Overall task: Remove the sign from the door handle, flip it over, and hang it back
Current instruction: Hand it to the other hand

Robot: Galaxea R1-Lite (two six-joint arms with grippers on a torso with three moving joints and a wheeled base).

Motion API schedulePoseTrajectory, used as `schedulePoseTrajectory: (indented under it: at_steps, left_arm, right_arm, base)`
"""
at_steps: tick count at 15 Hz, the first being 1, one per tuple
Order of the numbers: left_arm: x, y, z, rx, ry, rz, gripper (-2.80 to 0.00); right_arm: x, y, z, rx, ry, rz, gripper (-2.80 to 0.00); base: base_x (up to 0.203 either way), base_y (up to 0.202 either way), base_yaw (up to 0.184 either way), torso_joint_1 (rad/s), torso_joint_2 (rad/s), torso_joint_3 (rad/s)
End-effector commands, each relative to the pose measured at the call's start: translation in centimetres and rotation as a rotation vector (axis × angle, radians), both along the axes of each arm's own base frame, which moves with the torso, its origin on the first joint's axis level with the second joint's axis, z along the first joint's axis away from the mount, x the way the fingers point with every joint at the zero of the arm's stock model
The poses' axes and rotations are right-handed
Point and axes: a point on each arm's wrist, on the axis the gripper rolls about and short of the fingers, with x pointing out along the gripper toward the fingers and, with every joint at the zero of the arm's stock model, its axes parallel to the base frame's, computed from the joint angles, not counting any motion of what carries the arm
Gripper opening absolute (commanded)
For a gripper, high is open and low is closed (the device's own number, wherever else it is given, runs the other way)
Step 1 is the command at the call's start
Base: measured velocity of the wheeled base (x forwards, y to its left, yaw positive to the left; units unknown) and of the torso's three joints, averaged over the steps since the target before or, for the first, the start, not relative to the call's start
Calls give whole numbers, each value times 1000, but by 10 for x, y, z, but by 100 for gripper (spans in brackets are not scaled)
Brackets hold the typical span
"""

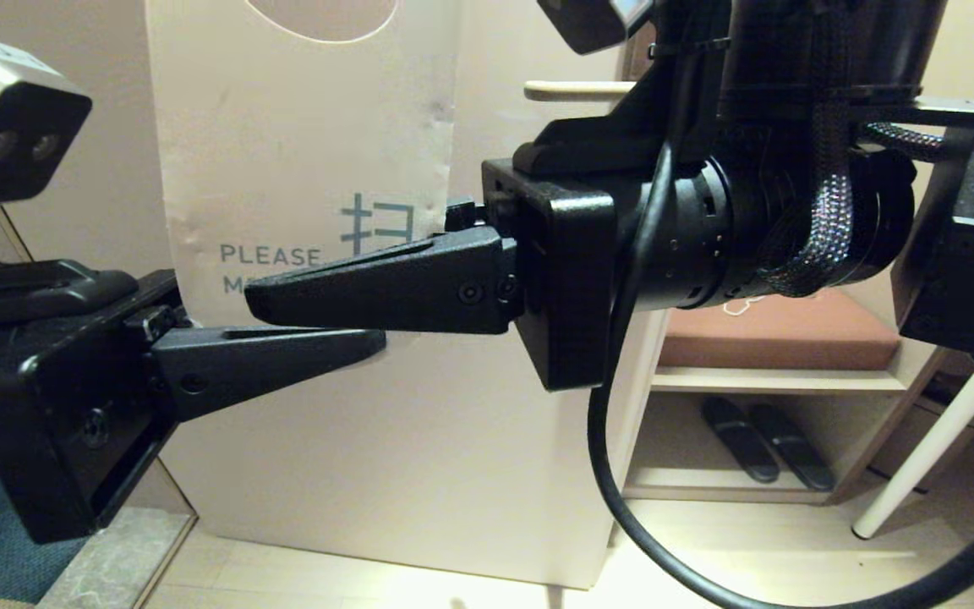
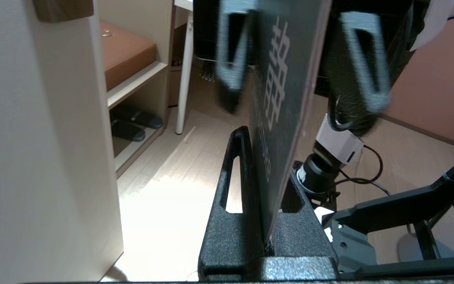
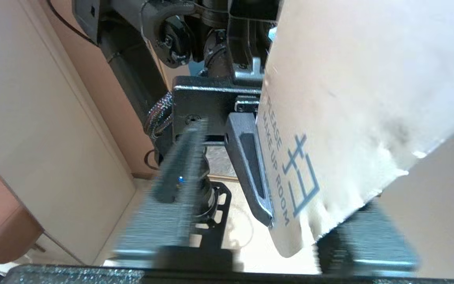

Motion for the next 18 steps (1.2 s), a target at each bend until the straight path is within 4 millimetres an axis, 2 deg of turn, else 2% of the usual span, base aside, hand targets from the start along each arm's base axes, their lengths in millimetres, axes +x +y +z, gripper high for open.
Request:
schedulePoseTrajectory:
  at_steps: [1, 9, 14, 18]
  left_arm:
    - [0, 0, 0, 0, 2, -6, -280]
    - [-3, 2, -2, 0, 2, 2, -280]
    - [-6, 6, -1, -10, 10, 14, -280]
    - [-7, 10, 1, -17, 3, 37, -280]
  right_arm:
    - [0, 0, 1, 3, -2, 4, 0]
    - [2, -10, 6, 16, -15, -27, 0]
    - [11, -32, 14, 31, -26, -104, 0]
    - [10, -57, 18, 35, -31, -170, 0]
  base:
    - [0, 0, 0, 0, 0, 0]
    - [0, 0, 0, 0, 0, 0]
    - [0, 0, 0, 0, 0, 0]
    - [0, 0, 0, 0, 0, 0]
